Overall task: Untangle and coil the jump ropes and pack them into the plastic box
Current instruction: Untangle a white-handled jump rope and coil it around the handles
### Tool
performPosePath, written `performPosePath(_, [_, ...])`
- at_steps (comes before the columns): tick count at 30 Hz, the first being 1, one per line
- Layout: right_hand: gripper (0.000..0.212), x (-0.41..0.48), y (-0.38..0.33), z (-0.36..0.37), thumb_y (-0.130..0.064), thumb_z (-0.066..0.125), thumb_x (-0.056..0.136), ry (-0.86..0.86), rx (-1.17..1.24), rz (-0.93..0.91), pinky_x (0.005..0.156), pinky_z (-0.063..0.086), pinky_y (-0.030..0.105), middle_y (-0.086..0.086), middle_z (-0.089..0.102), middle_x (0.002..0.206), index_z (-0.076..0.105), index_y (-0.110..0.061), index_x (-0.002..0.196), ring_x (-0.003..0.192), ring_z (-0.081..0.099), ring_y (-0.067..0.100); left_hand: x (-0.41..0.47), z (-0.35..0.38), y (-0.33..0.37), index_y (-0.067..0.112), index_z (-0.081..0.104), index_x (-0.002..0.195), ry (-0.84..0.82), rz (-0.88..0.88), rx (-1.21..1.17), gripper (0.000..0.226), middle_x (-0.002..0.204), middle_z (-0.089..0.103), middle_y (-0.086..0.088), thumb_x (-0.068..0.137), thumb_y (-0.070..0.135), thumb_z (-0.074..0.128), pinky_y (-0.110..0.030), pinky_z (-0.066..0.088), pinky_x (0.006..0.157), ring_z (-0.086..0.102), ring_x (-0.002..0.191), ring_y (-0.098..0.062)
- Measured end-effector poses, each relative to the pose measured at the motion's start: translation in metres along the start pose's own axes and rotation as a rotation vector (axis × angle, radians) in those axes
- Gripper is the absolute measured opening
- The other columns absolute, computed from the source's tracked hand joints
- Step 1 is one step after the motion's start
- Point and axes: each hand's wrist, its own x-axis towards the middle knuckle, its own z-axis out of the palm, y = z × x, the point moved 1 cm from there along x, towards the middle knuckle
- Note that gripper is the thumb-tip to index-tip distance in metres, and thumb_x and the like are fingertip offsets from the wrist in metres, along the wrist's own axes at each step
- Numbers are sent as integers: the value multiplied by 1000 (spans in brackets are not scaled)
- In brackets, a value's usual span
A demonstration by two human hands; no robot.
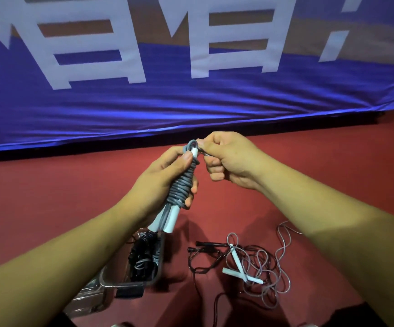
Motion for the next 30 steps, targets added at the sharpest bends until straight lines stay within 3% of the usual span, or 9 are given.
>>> performPosePath(4, [30,0,6,7,-15,45,102,-23,75,179,35,18,16,-4,29,47,40,-16,72,38,21,6,-1,7,2,15,50,125,2,10,-43,36,66,52,-22,95,35,54,-29,46,47,50,45,-24])
performPosePath(7, [21,2,8,7,-18,51,100,18,154,115,38,30,19,-1,37,49,46,-12,80,42,29,10,-2,7,6,15,54,118,-10,-26,-110,28,66,51,-20,97,33,48,-27,46,45,49,43,-24])
performPosePath(11, [11,-1,-2,0,-13,54,94,-126,321,-38,62,52,27,7,54,68,58,-3,95,62,49,16,-2,4,9,21,52,115,-24,-34,-214,26,66,52,-16,97,37,45,-28,46,47,48,43,-22])
performPosePath(15, [23,-4,-6,-4,-2,43,94,-271,359,-153,80,55,33,15,64,86,58,3,111,79,63,23,1,1,12,24,45,119,-68,-58,-323,29,66,52,-11,95,41,44,-28,47,46,49,41,-21])
performPosePath(19, [21,-2,-5,-5,-3,44,99,-160,152,-211,70,56,28,10,68,76,61,0,110,67,64,19,2,2,10,21,52,112,-56,-138,-377,31,63,50,-9,92,44,46,-25,46,44,47,40,-18])
performPosePath(23, [16,3,-2,-9,-3,67,86,103,-279,-344,54,47,22,-3,65,73,72,-4,101,60,56,8,3,1,3,23,56,108,-33,-293,-405,29,64,51,-7,92,46,49,-26,47,43,48,41,-18])
performPosePath(26, [3,4,2,-7,1,68,84,112,-199,-300,49,47,22,10,66,79,68,-1,85,56,56,8,2,-4,-1,23,53,110,-42,-357,-371,29,66,53,-8,93,46,51,-27,49,45,50,42,-19])
performPosePath(28, [7,3,6,-2,3,62,87,76,-16,-234,50,49,21,22,64,89,60,-1,81,56,60,11,3,-6,-1,22,52,109,-60,-359,-361,28,68,54,-9,93,45,51,-28,50,46,51,43,-20])
performPosePath(30, [10,4,8,0,3,57,90,62,144,-208,54,52,21,22,65,90,56,-1,81,58,62,14,4,-7,0,23,52,109,-77,-348,-349,26,69,54,-9,94,44,51,-29,50,48,51,44,-21])
